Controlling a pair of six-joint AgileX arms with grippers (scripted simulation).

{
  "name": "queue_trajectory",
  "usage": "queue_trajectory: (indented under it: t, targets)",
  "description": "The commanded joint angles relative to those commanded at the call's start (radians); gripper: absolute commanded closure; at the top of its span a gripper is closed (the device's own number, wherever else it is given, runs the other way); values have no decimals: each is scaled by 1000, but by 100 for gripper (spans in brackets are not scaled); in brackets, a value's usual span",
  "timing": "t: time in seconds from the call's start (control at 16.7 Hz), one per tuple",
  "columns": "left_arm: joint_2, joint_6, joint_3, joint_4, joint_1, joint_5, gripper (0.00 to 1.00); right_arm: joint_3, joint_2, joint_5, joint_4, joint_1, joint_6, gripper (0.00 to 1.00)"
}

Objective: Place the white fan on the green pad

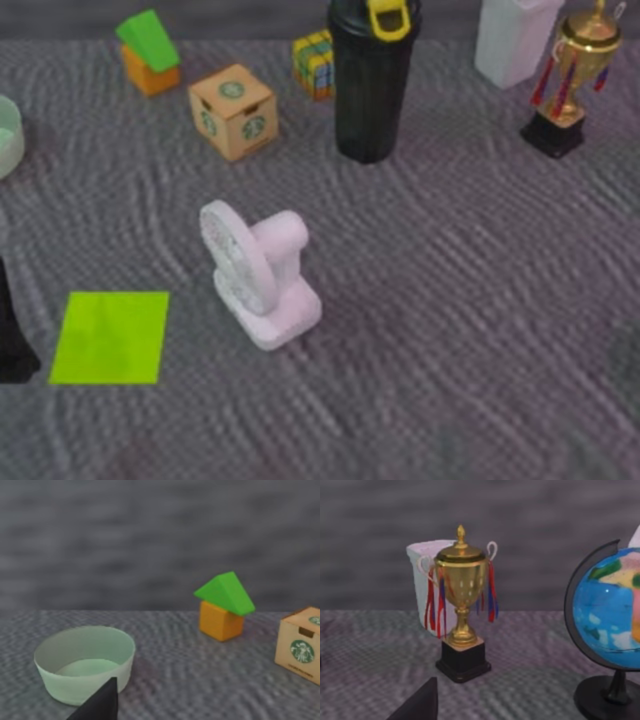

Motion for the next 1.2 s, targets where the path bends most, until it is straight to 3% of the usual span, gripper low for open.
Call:
queue_trajectory:
  t: [0.24, 0.48, 1.2]
  targets:
    - [31, -21, 29, -30, -12, 1, 0, 0, 0, 0, 0, 0, 0, 0]
    - [219, -141, 212, -195, -71, 2, 0, 0, 0, 0, 0, 0, 0, 0]
    - [1372, -790, 1319, -1010, -368, 1, 0, 0, 0, 0, 0, 0, 0, 0]
